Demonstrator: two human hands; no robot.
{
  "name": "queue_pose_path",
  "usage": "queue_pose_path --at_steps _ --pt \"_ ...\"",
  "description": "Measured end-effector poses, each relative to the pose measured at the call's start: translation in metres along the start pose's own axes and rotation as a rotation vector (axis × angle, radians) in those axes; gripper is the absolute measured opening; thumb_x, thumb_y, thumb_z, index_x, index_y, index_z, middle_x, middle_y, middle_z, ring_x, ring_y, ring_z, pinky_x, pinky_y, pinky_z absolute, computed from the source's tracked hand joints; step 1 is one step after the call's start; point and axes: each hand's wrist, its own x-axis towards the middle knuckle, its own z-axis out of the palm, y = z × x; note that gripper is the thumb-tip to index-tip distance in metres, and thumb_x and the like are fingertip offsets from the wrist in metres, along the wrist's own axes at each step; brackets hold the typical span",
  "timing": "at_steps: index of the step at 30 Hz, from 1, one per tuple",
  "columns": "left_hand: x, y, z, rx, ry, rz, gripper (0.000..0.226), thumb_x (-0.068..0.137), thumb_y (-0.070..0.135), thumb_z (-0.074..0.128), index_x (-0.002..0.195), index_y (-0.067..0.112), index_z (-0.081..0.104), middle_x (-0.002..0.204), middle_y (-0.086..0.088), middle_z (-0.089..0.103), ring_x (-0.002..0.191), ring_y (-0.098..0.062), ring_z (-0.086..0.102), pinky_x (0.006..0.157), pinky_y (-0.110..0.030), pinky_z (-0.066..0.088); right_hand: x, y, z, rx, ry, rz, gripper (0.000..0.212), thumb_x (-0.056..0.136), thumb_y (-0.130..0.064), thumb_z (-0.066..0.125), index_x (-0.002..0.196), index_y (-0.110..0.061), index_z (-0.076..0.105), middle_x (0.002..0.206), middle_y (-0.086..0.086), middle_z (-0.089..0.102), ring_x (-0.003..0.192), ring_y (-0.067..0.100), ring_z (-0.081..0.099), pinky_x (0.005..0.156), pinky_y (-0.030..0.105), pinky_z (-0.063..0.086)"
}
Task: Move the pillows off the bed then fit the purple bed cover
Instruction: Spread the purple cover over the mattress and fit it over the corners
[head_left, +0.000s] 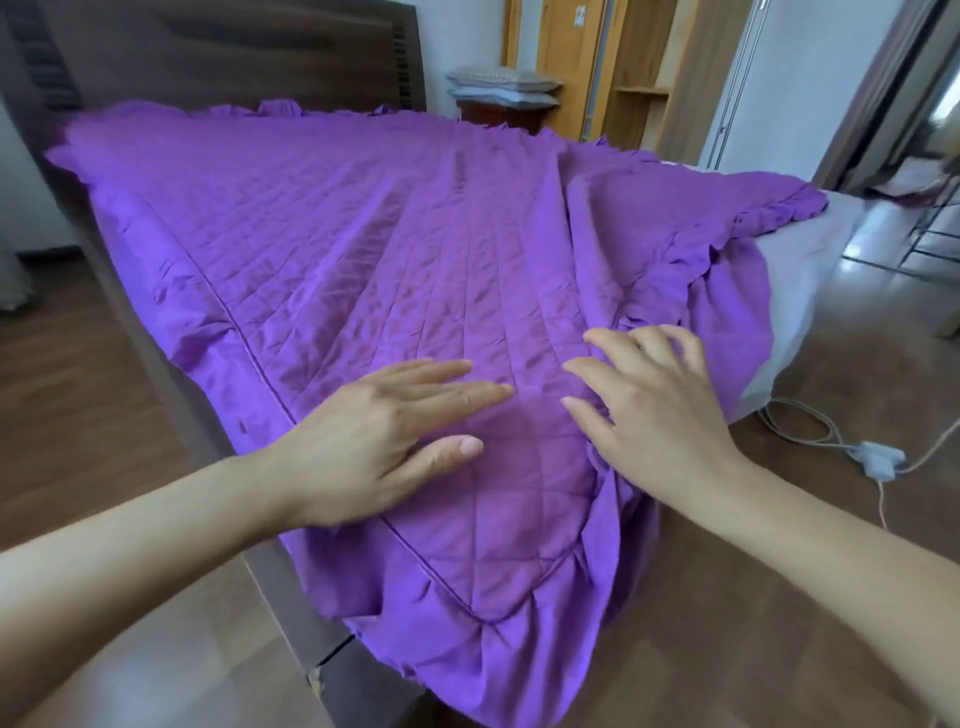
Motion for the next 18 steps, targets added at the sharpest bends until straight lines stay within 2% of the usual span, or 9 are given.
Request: queue_pose_path --at_steps 3,5,7,9,11,14,15,17,18 --pt "0.026 -0.011 0.001 0.055 -0.280 -0.257 0.068 0.068 0.083 -0.010 0.133 0.064 -0.002 0.156 0.019 0.004 0.146 -0.018 -0.005 0.116 -0.051 0.002 0.021 0.005 -0.003 -0.069 -0.388 0.155 0.053 0.088 -0.048 0.051 0.136 -0.026 0.043 0.143 0.007 0.041 0.125 0.033 0.042 0.105 0.054 0.022" --pt "0.033 -0.019 0.003 0.031 -0.422 -0.334 0.068 0.068 0.081 -0.005 0.134 0.064 -0.001 0.157 0.018 -0.003 0.146 -0.022 -0.007 0.115 -0.057 0.002 0.027 0.011 -0.002 -0.059 -0.447 0.180 0.047 0.092 -0.036 0.048 0.138 -0.030 0.040 0.133 0.001 0.052 0.121 0.027 0.048 0.103 0.045 0.030" --pt "0.027 -0.019 0.009 0.019 -0.457 -0.307 0.067 0.072 0.074 0.004 0.138 0.059 0.002 0.157 0.017 -0.004 0.146 -0.022 -0.007 0.115 -0.057 0.001 0.025 0.018 -0.009 -0.052 -0.421 0.180 0.046 0.086 -0.014 0.050 0.129 -0.028 0.053 0.114 0.005 0.062 0.107 0.031 0.057 0.088 0.038 0.041" --pt "0.024 -0.017 0.006 0.006 -0.452 -0.283 0.066 0.074 0.072 0.005 0.139 0.058 0.003 0.157 0.017 -0.004 0.146 -0.021 -0.008 0.116 -0.055 0.000 0.014 0.031 -0.014 -0.128 -0.420 0.221 0.042 0.077 -0.006 0.054 0.115 -0.020 0.065 0.100 0.010 0.062 0.093 0.036 0.061 0.078 0.039 0.047" --pt "0.020 -0.021 0.003 -0.030 -0.427 -0.249 0.063 0.079 0.069 0.007 0.141 0.055 0.004 0.157 0.017 -0.002 0.146 -0.017 -0.008 0.118 -0.050 0.000 -0.001 0.046 -0.018 -0.199 -0.470 0.287 0.037 0.074 -0.007 0.057 0.108 -0.016 0.067 0.096 0.010 0.058 0.087 0.036 0.063 0.074 0.038 0.050" --pt "0.017 -0.036 -0.004 -0.097 -0.301 -0.225 0.059 0.090 0.063 0.012 0.145 0.043 0.008 0.152 0.021 0.006 0.143 -0.003 -0.005 0.117 -0.020 -0.007 -0.017 0.053 -0.012 -0.310 -0.663 0.273 0.035 0.081 -0.018 0.049 0.115 -0.025 0.058 0.106 0.001 0.054 0.098 0.022 0.064 0.080 0.034 0.048" --pt "0.017 -0.047 -0.006 -0.065 -0.282 -0.269 0.065 0.085 0.069 0.007 0.145 0.043 0.008 0.152 0.019 0.009 0.142 -0.004 -0.004 0.116 -0.019 -0.008 -0.016 0.051 -0.011 -0.344 -0.654 0.263 0.032 0.080 -0.021 0.050 0.110 -0.026 0.060 0.102 0.000 0.055 0.094 0.022 0.065 0.081 0.035 0.048" --pt "0.019 -0.070 -0.010 0.071 -0.255 -0.407 0.091 0.061 0.087 -0.012 0.143 0.050 0.005 0.156 0.016 0.008 0.146 -0.015 -0.003 0.118 -0.043 -0.001 -0.005 0.044 -0.012 -0.447 -0.521 0.247 0.020 0.077 -0.027 0.059 0.096 -0.025 0.065 0.095 0.003 0.059 0.086 0.026 0.063 0.084 0.040 0.043" --pt "0.021 -0.080 -0.013 0.145 -0.257 -0.480 0.091 0.059 0.088 -0.013 0.141 0.053 0.004 0.157 0.015 0.007 0.146 -0.021 -0.002 0.117 -0.052 0.001 0.006 0.040 -0.011 -0.453 -0.395 0.214 0.017 0.075 -0.028 0.065 0.091 -0.022 0.067 0.094 0.007 0.060 0.085 0.030 0.061 0.086 0.044 0.039"
